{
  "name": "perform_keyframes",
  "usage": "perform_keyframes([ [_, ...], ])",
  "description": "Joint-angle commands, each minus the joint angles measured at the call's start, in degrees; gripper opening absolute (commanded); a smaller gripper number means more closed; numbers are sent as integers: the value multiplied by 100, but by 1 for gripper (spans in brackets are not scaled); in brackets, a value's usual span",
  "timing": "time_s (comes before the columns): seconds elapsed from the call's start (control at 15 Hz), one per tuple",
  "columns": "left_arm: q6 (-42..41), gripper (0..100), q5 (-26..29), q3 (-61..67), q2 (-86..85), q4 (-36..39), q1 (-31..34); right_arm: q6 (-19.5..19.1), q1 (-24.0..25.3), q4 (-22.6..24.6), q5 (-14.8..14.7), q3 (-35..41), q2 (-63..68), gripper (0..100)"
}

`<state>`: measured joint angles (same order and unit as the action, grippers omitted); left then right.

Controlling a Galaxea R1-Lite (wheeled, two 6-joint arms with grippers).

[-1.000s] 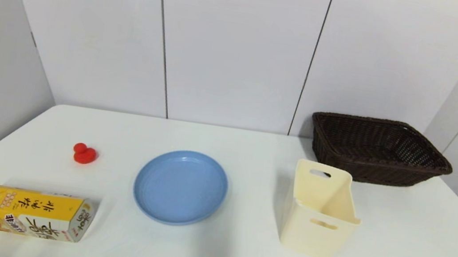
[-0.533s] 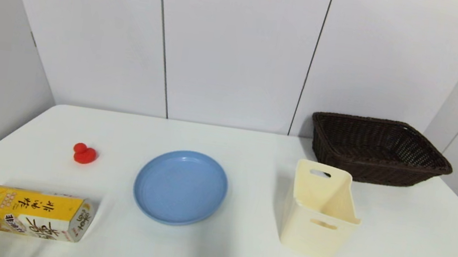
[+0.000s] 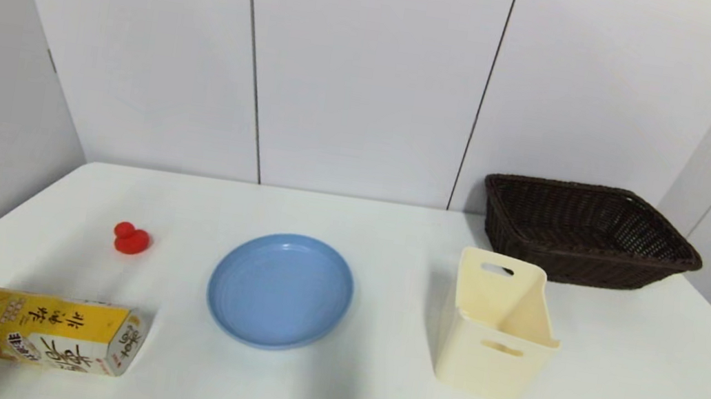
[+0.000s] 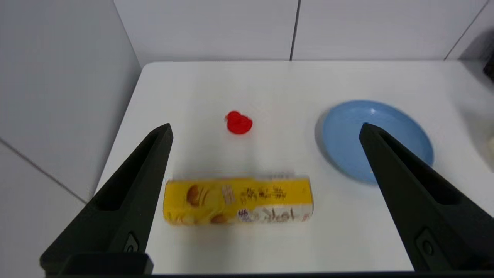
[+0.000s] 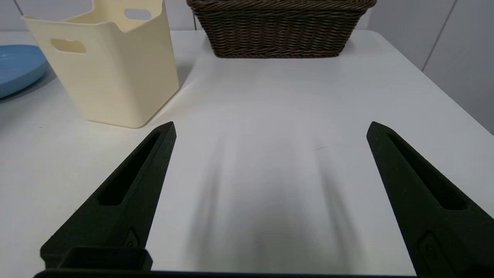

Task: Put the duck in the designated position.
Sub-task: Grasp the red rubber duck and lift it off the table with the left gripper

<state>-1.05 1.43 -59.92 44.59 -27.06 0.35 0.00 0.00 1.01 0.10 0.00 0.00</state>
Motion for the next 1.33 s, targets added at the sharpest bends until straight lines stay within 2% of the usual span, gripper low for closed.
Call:
perform_keyframes([
  [0.07,289,100,-116,-1004,2361,817,545,0,0,4,-1,53,9,100],
  [0.27,-18,100,-107,-1338,3416,1397,562,0,0,4,-1,53,0,100],
  [0.33,-291,100,-90,-1523,3591,1370,580,0,0,4,-1,44,0,100],
  [0.4,-932,100,-2,-1848,4013,1353,729,0,0,4,-1,53,9,100],
  [0.47,-1600,100,437,-2200,4339,1362,984,0,0,4,-1,53,9,100],
  [0.53,-2321,100,1220,-2551,4646,1326,1257,0,0,4,-1,53,9,100],
  [0.6,-3305,100,2274,-2982,5094,1186,1529,-9,0,4,-1,44,9,100],
  [0.67,-4167,100,2846,-3307,5437,905,1696,0,0,4,-1,44,9,100],
  [0.8,-5661,100,3689,-3949,5965,-106,1775,0,0,4,-1,53,9,100],
  [0.87,-6540,100,3997,-4309,6193,-924,1784,0,0,4,-1,53,0,100],
  [0.93,-7673,100,4111,-4626,6386,-1952,1819,0,0,4,-1,53,0,100],
  [1.07,-9519,100,4076,-4889,6703,-3200,1916,0,0,4,-1,53,9,100],
  [1.2,-10943,100,4032,-4502,6940,-3578,2039,-9,0,4,-1,53,9,100],
  [1.33,-11760,100,3672,-4081,7028,-3552,2162,0,0,4,-1,53,9,100],
])
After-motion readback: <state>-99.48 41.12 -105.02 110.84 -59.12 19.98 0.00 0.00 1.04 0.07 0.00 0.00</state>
